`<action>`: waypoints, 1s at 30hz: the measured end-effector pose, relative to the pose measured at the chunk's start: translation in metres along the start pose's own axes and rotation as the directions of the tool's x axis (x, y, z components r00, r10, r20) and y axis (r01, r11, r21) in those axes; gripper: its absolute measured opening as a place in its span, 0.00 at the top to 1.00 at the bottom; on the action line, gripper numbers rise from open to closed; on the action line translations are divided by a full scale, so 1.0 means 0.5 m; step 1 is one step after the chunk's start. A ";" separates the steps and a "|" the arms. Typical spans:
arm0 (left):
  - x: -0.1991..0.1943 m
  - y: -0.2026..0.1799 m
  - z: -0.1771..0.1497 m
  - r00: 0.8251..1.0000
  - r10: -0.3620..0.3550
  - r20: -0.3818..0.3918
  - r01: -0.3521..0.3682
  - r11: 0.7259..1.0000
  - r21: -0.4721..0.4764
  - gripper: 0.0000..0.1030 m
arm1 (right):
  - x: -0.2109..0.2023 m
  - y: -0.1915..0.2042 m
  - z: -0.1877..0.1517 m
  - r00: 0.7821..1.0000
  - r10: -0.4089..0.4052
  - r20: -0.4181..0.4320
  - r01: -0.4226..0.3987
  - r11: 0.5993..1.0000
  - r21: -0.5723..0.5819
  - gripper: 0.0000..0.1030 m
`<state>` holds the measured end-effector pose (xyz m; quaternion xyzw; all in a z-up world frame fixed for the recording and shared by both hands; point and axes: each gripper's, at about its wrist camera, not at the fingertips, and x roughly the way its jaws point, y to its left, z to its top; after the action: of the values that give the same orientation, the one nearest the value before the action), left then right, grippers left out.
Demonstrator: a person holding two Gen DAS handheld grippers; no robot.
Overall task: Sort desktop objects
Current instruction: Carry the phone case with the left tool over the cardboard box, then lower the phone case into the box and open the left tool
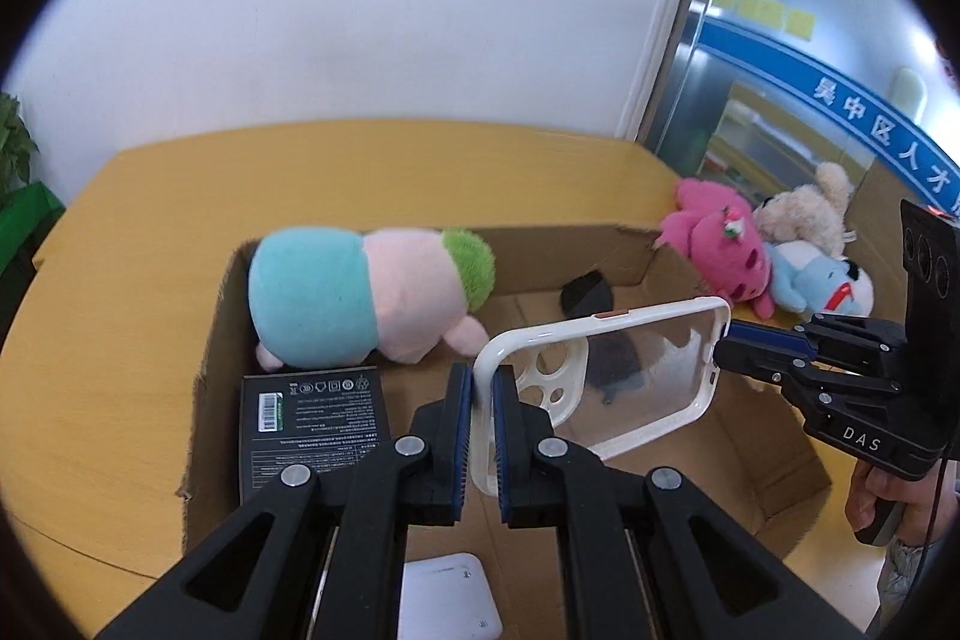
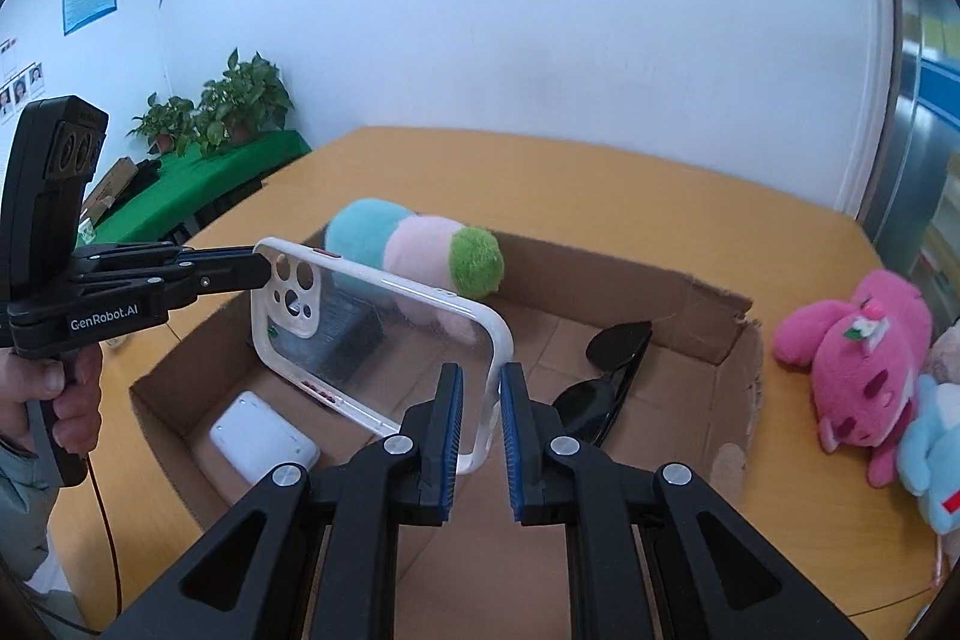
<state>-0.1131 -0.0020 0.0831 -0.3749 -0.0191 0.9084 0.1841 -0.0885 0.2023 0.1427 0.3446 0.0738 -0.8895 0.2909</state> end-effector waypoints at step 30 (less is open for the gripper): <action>0.019 0.008 -0.016 0.993 0.056 -0.099 -0.060 0.998 -0.035 0.47 | 0.126 -0.064 -0.051 0.969 -0.014 -0.249 0.059 0.983 0.176 0.34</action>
<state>-0.1151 -0.0033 0.0703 -0.4231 -0.0164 0.8932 0.1512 -0.1295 0.2075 0.0801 0.4760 0.0342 -0.8480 0.2304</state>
